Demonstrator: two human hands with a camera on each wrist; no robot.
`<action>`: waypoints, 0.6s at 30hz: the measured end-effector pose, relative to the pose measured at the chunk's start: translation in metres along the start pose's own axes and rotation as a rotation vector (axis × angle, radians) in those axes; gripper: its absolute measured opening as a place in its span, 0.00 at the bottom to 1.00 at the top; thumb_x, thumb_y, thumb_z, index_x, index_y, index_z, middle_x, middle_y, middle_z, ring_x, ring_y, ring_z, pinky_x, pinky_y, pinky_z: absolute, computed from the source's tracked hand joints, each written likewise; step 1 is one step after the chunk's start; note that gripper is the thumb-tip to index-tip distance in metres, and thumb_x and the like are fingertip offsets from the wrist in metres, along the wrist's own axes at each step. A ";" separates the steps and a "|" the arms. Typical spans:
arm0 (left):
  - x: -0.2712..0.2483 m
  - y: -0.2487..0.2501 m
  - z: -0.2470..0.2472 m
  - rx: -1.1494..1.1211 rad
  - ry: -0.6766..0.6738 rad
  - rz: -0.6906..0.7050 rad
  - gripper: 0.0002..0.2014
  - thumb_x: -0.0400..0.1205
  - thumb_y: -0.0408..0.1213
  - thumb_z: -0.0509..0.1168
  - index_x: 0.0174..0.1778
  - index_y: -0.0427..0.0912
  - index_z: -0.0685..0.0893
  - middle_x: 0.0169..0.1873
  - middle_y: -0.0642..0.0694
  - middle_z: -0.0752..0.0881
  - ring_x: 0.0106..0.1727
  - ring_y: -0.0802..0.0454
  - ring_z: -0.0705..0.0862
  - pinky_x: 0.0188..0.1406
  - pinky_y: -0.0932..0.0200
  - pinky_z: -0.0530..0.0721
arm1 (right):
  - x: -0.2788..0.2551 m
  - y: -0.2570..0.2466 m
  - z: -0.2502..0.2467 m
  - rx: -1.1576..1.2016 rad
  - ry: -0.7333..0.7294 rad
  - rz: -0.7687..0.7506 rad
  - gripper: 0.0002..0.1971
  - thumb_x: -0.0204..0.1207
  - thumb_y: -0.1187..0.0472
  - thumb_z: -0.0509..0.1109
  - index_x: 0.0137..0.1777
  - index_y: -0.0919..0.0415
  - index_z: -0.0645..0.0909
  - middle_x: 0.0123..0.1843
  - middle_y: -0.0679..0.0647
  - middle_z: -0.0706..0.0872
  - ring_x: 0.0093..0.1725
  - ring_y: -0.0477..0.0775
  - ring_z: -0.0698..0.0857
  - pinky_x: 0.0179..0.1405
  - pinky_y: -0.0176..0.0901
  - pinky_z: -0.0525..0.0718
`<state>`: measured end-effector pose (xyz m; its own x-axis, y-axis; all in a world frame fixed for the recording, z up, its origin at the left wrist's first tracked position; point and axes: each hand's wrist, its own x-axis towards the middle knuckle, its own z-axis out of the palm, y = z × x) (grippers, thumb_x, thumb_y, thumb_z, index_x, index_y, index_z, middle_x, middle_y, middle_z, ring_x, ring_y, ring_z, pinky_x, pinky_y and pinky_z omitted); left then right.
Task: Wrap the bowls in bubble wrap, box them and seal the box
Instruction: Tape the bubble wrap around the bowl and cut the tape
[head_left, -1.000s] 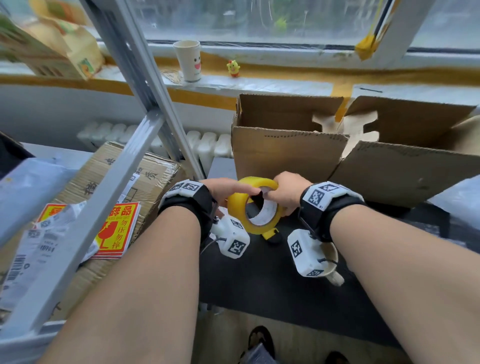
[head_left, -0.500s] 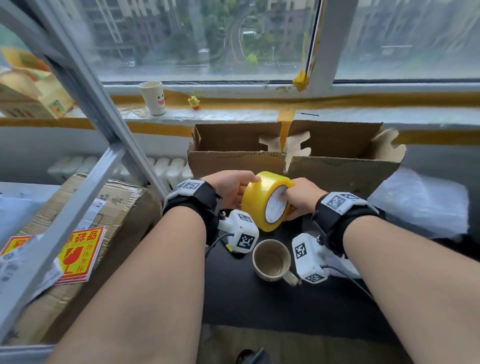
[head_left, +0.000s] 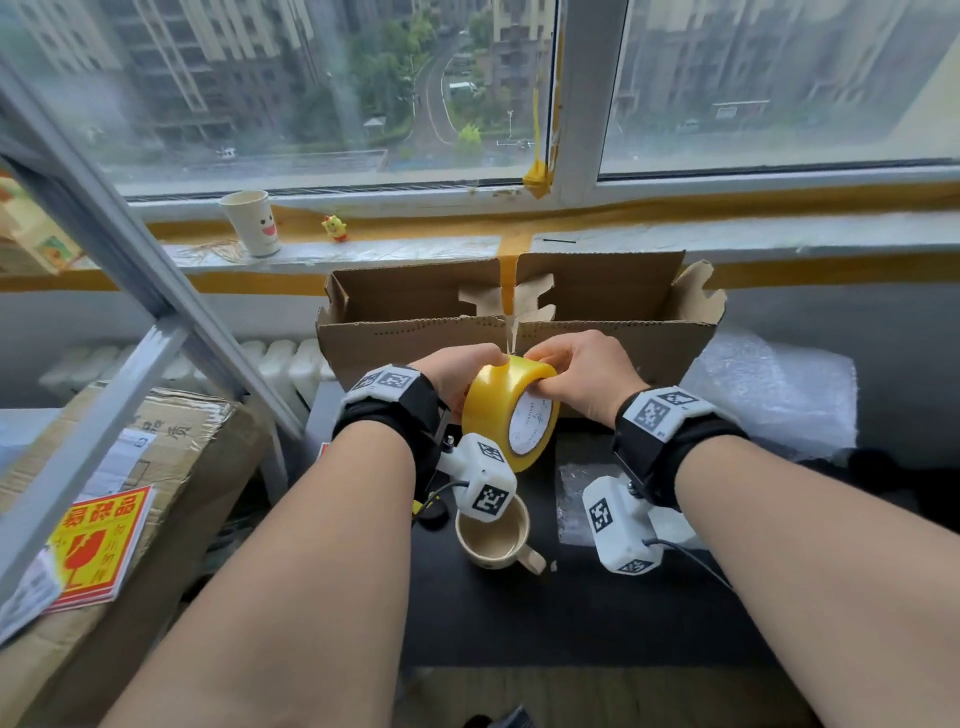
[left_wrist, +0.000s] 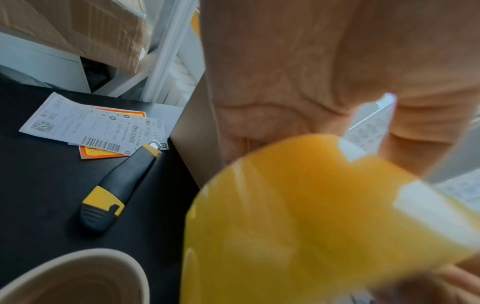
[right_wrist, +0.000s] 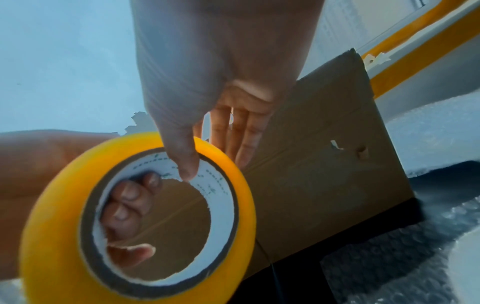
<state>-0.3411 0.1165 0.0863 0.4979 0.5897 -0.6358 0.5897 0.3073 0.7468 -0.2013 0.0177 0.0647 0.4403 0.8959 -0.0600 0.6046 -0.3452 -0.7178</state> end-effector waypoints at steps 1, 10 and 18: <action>0.000 0.002 0.003 -0.004 0.021 -0.002 0.26 0.77 0.50 0.65 0.67 0.40 0.77 0.59 0.34 0.85 0.57 0.38 0.85 0.65 0.39 0.80 | -0.002 -0.001 -0.002 0.012 0.022 -0.017 0.13 0.63 0.56 0.82 0.47 0.43 0.90 0.44 0.42 0.90 0.47 0.42 0.86 0.50 0.40 0.84; 0.018 -0.006 0.002 -0.056 0.099 0.001 0.42 0.51 0.57 0.69 0.62 0.43 0.76 0.59 0.33 0.82 0.58 0.32 0.83 0.64 0.31 0.77 | -0.003 0.004 -0.020 -0.084 -0.159 -0.021 0.24 0.66 0.60 0.81 0.62 0.45 0.85 0.49 0.45 0.89 0.50 0.46 0.86 0.57 0.44 0.85; -0.012 0.015 0.015 -0.004 0.025 0.078 0.34 0.57 0.53 0.70 0.58 0.43 0.77 0.49 0.34 0.84 0.48 0.36 0.84 0.65 0.36 0.79 | -0.010 0.006 -0.018 -0.266 -0.065 -0.058 0.14 0.71 0.58 0.73 0.56 0.54 0.78 0.47 0.53 0.86 0.49 0.58 0.83 0.45 0.45 0.78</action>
<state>-0.3286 0.1026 0.1019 0.5260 0.6307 -0.5706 0.5472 0.2626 0.7947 -0.1896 0.0017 0.0732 0.3616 0.9294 -0.0744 0.7842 -0.3463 -0.5148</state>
